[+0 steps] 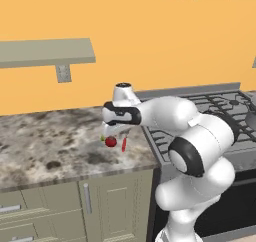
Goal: Put the tomato and lemon wedge in the pot. Retrieve the spatula and lightly stir the vegetables in the pot.
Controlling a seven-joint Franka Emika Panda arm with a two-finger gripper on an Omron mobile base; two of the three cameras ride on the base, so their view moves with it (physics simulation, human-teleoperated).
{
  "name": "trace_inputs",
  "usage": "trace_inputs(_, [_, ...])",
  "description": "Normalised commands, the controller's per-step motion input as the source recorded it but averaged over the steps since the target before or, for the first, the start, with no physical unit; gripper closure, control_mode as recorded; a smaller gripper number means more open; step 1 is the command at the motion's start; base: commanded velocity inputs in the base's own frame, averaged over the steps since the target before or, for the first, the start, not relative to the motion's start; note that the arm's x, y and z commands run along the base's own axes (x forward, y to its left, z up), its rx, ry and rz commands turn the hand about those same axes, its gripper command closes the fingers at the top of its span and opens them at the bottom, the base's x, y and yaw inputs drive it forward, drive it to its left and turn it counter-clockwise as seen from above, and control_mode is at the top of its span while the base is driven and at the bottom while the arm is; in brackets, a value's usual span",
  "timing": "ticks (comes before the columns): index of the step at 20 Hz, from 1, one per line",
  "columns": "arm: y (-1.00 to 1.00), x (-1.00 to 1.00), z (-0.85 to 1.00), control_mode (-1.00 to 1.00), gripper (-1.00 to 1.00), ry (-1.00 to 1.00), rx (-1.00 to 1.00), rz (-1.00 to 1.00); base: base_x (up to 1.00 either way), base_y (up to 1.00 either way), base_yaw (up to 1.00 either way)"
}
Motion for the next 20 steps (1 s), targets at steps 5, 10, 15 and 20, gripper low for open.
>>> trace_inputs(5, [0.23,0.03,-0.28,-1.0,-1.0,0.12,-0.03,0.0,0.0,0.0,0.0])
trace_inputs(10, [0.06,0.21,-0.31,-1.0,-1.0,0.0,0.0,0.0,0.0,0.0,0.0])
trace_inputs(15, [0.0,0.47,0.0,-1.0,-1.0,0.03,0.0,0.0,0.0,0.0,0.0])
trace_inputs(20, [0.0,0.03,-0.25,-1.0,-1.0,0.01,0.0,0.0,0.0,0.0,0.0])
